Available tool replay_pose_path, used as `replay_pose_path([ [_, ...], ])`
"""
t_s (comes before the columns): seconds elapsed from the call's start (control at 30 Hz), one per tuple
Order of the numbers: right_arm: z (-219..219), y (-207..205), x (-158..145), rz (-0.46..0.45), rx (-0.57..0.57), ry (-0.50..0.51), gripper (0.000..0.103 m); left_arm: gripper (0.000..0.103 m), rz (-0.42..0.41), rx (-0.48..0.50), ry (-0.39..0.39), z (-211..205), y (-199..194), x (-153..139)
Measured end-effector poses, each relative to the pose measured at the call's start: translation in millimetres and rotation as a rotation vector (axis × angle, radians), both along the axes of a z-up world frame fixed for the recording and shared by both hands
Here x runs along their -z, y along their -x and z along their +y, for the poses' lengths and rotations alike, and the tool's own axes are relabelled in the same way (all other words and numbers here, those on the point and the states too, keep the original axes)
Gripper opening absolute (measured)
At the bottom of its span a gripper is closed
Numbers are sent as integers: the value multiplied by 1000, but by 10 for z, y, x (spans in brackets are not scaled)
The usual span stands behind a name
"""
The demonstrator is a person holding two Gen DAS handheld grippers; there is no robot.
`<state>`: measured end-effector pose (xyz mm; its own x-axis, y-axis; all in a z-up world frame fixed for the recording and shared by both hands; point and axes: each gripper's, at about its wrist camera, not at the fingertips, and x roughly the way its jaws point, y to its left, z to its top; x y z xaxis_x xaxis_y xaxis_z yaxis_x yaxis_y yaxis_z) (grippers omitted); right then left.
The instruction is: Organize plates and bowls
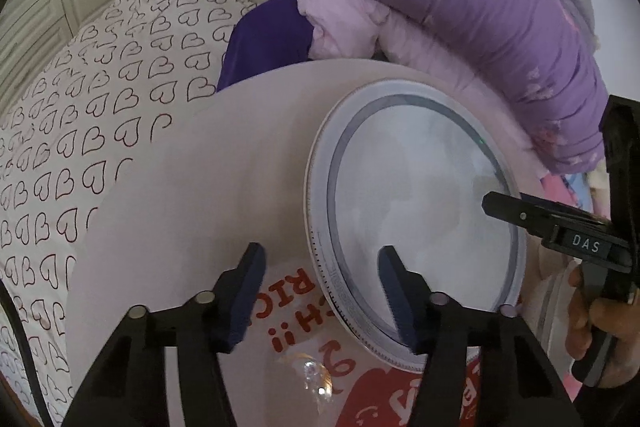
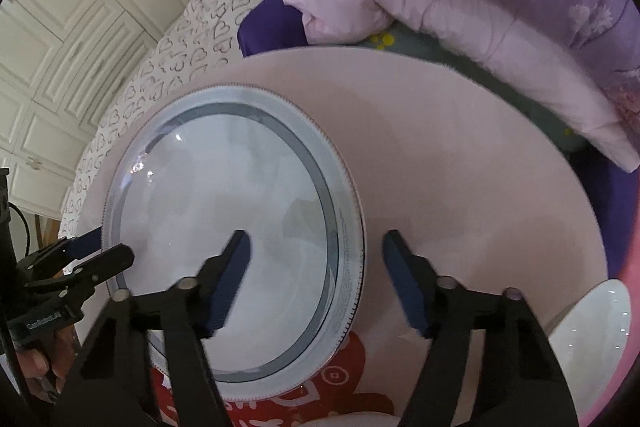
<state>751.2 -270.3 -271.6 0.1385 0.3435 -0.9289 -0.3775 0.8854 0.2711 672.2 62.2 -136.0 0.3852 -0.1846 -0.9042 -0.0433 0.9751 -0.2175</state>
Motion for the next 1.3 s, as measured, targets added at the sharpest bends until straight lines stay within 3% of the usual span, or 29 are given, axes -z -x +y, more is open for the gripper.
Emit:
replay_pose_path([
  [0.03, 0, -1, 14, 6, -1, -4, 54, 44, -7, 6, -3, -16, -14, 5],
  [0.07, 6, 10, 17, -3, -4, 1, 53, 29, -5, 18, -2, -44, -30, 22],
  [0.13, 19, 29, 9, -15, -5, 11, 47, 21, 3, 35, 7, -99, -56, 62],
  [0.33, -36, 29, 3, -33, 29, 22, 32, 21, -12, 22, -6, -149, 1, 63],
  [0.9, 42, 208, -127, -44, 30, -56, 26, 21, -38, -15, -9, 14, 339, -173],
  [1.3, 61, 519, -415, -112, 17, -109, 26, 20, -103, -38, -1, 148, 796, -516],
])
